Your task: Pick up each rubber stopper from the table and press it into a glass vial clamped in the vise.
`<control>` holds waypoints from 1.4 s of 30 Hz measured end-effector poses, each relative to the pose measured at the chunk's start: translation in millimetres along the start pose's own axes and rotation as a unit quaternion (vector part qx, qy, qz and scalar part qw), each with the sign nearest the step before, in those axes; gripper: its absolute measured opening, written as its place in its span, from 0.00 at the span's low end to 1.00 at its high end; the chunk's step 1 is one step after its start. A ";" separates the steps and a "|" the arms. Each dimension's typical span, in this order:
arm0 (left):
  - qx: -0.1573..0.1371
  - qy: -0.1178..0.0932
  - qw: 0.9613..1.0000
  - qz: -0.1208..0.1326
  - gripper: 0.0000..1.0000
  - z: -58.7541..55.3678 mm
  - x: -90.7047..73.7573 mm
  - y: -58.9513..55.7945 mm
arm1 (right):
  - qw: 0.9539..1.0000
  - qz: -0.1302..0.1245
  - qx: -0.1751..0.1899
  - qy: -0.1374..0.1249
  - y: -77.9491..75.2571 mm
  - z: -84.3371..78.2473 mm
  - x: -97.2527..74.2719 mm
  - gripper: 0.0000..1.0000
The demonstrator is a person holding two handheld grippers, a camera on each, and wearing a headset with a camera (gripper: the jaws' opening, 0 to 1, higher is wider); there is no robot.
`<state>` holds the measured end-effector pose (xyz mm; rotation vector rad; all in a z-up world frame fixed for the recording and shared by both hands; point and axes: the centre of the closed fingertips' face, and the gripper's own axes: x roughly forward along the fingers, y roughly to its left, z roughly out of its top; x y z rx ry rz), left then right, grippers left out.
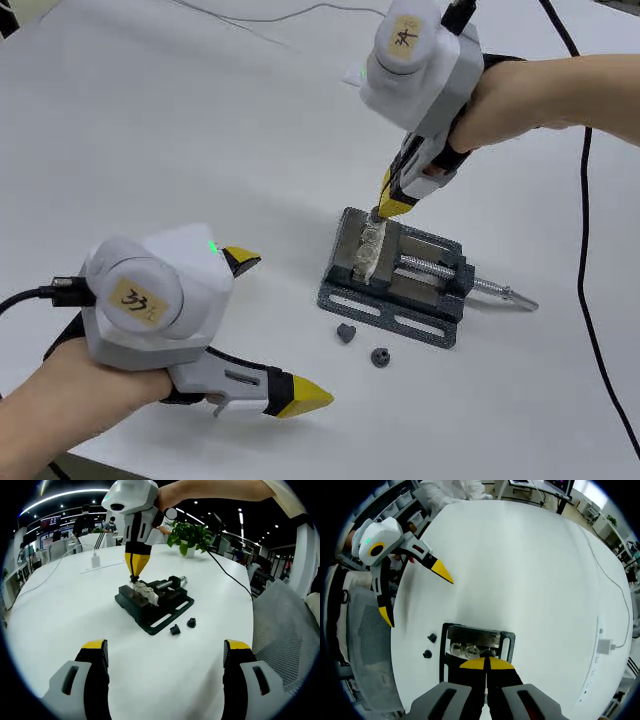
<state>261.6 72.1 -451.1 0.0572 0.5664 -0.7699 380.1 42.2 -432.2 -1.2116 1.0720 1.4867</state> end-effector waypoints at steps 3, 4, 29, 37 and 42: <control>-0.001 -0.001 1.000 0.000 0.95 0.2 0.8 0.3 | 1.000 0.002 0.003 -0.001 -0.4 -0.9 0.1 0.00; -0.002 -0.001 1.000 0.000 0.95 0.4 0.9 0.3 | 1.000 0.003 0.006 -0.003 -0.7 -0.8 0.1 0.00; 0.006 -0.012 1.000 0.005 0.95 16.2 -1.2 4.1 | 1.000 0.007 0.012 0.013 3.9 1.5 -0.2 0.00; 0.018 -0.011 1.000 -0.001 0.95 22.3 -1.5 -2.1 | 0.999 0.002 0.036 -0.011 7.3 0.3 -3.2 0.00; 0.023 -0.013 1.000 -0.003 0.95 25.1 -2.6 -6.8 | 0.998 -0.025 0.042 -0.033 11.1 0.0 -4.8 0.00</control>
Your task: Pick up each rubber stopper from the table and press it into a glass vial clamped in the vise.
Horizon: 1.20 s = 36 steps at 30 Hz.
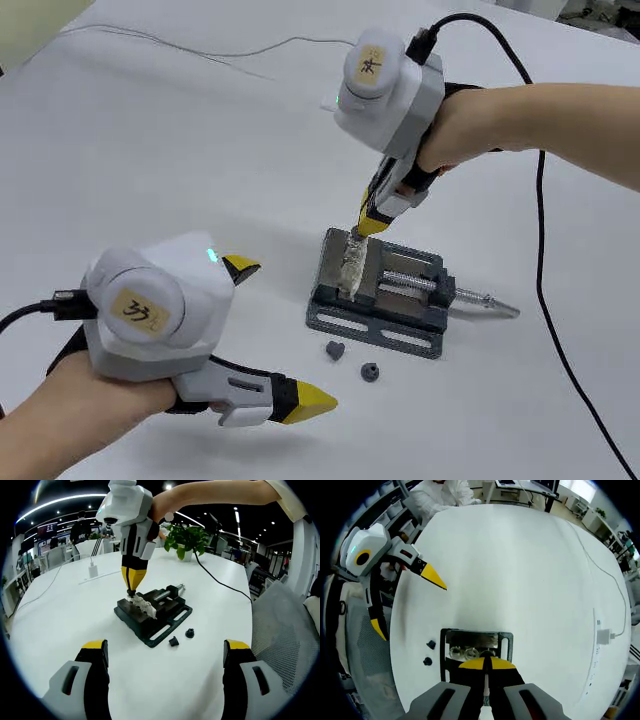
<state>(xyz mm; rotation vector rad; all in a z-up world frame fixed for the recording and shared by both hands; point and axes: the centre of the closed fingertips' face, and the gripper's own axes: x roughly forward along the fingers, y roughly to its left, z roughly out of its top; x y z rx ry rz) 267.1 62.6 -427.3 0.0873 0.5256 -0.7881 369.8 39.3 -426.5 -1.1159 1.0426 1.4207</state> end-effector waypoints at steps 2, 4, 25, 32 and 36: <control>0.000 -0.001 1.000 0.000 0.95 0.9 -0.4 -0.8 | 1.000 -0.007 -0.008 -0.007 0.9 0.1 -0.4 0.00; 0.002 -0.001 1.000 0.000 0.95 2.3 -1.2 -1.9 | 1.000 -0.011 -0.003 -0.012 0.9 0.1 -0.6 0.00; 0.005 0.001 1.000 0.004 0.95 0.1 -10.8 -7.4 | 0.999 -0.031 -0.006 -0.030 -3.9 2.1 -0.9 0.00; 0.006 0.000 1.000 0.006 0.95 -0.2 -12.5 -7.7 | 0.998 -0.039 0.006 -0.045 -6.7 -1.6 -2.3 0.05; 0.007 -0.001 1.000 0.006 0.95 0.2 -12.5 -7.6 | 0.997 -0.039 0.018 -0.065 1.0 -3.6 -5.8 0.19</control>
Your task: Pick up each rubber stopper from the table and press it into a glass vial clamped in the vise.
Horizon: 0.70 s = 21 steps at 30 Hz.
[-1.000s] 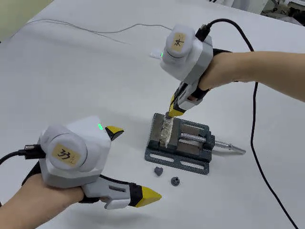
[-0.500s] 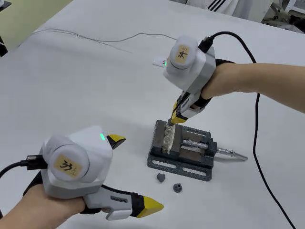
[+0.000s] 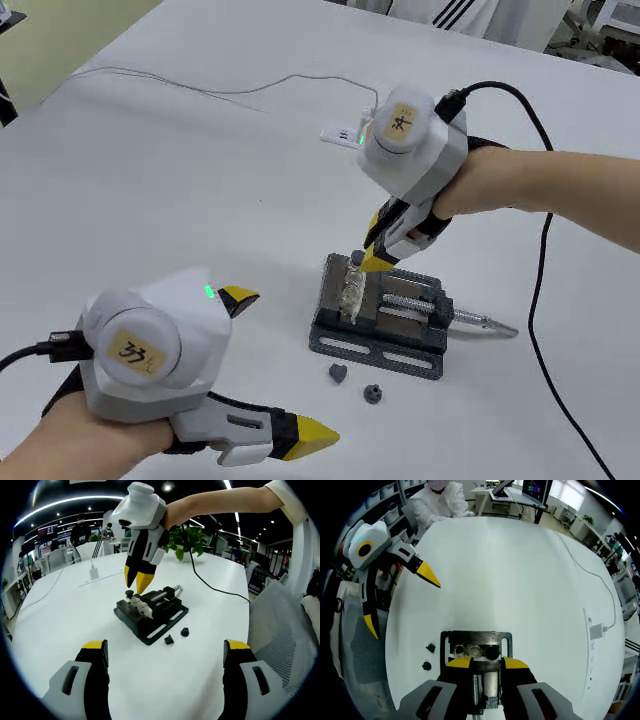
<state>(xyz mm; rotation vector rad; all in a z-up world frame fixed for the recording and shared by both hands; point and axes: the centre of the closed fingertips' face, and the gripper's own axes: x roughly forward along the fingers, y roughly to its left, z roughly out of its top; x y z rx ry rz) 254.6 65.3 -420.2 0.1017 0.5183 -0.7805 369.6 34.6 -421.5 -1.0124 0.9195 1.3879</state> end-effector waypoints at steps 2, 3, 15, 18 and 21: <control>0.000 -0.001 1.000 0.000 0.95 0.3 0.1 0.1 | 0.999 -0.005 0.019 -0.030 0.7 5.1 -0.7 0.24; 0.000 -0.001 1.000 0.000 0.95 0.4 0.2 0.1 | 0.999 -0.004 0.025 -0.034 3.2 3.9 -1.7 0.30; -0.002 -0.002 1.000 0.003 0.95 -1.2 -2.0 2.4 | 0.991 -0.040 0.088 -0.091 22.4 -13.3 -0.6 0.73; -0.001 -0.002 1.000 0.005 0.95 -1.1 -3.5 4.5 | 0.989 -0.040 0.100 -0.098 28.3 -17.2 0.3 0.81; -0.001 -0.002 1.000 0.007 0.95 -0.9 -5.3 5.5 | 0.986 -0.051 0.110 -0.111 29.2 -18.7 1.3 0.92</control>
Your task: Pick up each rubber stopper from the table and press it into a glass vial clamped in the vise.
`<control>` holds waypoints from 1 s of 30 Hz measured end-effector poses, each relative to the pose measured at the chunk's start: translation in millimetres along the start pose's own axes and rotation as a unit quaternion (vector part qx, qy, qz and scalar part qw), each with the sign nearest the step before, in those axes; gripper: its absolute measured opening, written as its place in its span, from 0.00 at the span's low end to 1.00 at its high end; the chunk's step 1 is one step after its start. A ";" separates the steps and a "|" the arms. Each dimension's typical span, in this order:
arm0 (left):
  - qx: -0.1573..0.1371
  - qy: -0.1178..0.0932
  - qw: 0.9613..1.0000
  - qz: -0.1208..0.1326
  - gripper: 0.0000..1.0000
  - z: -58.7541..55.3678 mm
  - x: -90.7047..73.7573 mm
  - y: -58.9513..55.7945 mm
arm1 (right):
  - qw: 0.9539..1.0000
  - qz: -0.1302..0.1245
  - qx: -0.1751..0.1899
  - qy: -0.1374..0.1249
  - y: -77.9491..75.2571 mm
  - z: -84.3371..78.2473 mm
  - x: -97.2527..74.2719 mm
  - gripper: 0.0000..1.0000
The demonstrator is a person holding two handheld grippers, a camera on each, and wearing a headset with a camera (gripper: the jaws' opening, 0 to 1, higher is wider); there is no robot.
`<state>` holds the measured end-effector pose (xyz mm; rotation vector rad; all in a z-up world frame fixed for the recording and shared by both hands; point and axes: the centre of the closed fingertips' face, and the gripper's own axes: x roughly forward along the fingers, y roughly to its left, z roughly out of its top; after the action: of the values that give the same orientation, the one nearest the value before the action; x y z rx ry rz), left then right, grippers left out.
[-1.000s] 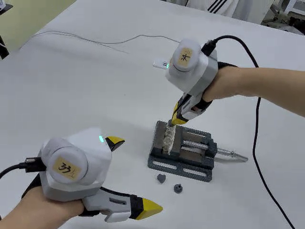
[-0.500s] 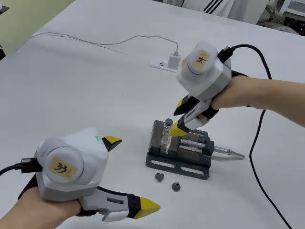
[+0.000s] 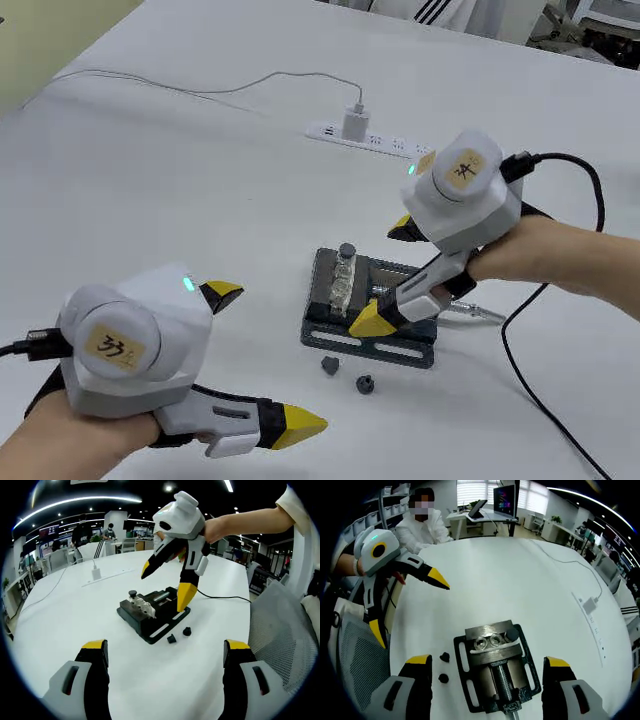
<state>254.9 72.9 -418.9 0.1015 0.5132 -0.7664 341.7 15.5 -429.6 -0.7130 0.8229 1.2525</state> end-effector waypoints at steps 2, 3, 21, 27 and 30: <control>0.000 -0.001 1.000 0.002 0.95 0.1 -1.5 1.0 | 1.000 -0.002 0.004 -0.007 1.4 -1.4 -0.5 0.99; -0.001 -0.001 1.000 0.003 0.95 0.1 -2.5 1.6 | 1.000 -0.004 0.006 -0.006 1.9 -3.1 -1.6 0.99; -0.008 -0.004 1.000 0.009 0.95 -2.7 -12.2 4.9 | 0.996 -0.012 0.052 -0.066 26.5 -7.3 -7.9 0.93; -0.005 0.002 1.000 0.006 0.95 -6.1 -14.9 4.2 | 0.993 -0.022 0.082 -0.082 31.8 -12.8 -7.2 0.90; -0.003 0.006 1.000 0.004 0.95 -7.6 -15.7 4.6 | 0.991 -0.024 0.097 -0.093 37.2 -14.6 -7.4 0.88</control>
<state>245.5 88.3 -418.4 0.1028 0.5252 -0.7561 302.3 6.2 -431.8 -0.4493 0.7578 1.1580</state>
